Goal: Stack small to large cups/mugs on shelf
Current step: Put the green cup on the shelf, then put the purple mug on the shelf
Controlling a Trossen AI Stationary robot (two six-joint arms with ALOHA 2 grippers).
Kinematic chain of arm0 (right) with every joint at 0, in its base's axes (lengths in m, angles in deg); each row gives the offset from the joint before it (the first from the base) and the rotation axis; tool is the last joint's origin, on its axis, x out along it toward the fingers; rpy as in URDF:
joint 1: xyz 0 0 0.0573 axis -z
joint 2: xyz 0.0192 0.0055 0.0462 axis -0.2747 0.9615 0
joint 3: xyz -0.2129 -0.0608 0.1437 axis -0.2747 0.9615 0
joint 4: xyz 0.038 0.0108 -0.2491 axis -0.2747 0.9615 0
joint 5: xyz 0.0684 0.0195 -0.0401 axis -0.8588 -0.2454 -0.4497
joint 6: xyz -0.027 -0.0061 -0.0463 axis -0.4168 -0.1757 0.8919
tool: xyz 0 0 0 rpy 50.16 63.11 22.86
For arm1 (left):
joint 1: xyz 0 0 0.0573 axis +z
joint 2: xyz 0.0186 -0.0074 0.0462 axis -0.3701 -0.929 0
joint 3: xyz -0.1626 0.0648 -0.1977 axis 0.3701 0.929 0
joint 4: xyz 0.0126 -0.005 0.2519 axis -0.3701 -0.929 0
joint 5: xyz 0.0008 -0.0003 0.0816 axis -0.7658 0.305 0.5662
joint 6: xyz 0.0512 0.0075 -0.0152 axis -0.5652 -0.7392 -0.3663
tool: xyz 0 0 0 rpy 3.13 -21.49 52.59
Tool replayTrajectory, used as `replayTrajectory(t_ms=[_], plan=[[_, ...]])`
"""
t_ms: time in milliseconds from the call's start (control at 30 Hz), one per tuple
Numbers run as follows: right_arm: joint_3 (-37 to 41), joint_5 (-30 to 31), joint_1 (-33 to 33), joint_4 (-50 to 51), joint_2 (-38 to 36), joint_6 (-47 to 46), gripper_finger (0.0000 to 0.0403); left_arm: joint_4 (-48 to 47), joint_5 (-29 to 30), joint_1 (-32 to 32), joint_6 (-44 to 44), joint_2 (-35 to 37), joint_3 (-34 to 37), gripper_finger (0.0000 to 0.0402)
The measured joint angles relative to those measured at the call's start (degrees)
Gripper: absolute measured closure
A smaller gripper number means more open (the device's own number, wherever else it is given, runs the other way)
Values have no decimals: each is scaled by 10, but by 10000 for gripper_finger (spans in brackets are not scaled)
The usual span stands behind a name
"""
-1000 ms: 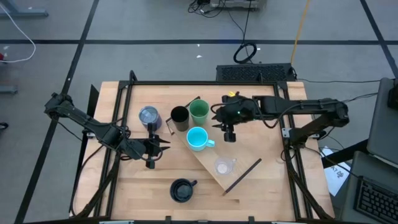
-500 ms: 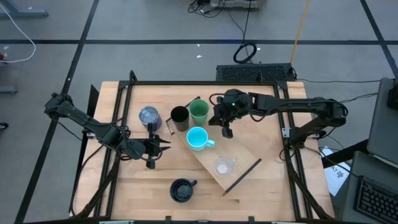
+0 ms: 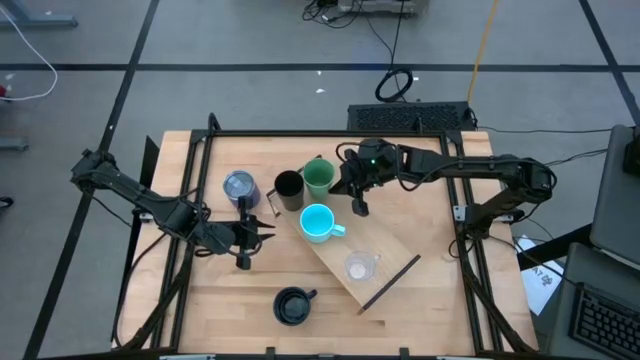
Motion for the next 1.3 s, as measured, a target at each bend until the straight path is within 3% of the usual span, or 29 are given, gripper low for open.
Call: replayTrajectory(t_ms=[267, 767, 1000, 1300], plan=[[0, 6, 12, -3, -5, -4, 403, -1, -1, 0, 0, 0, 0, 314], [2, 184, -82, 109, -156, -76, 403, -10, -1, -5, 35, 0, -1, 314], [50, 202, -137, 105, -202, -117, 403, -34, 11, -29, 78, 1, -1, 314], [129, 231, -178, 84, -244, -151, 403, -142, 19, -55, 193, 30, -1, 314]])
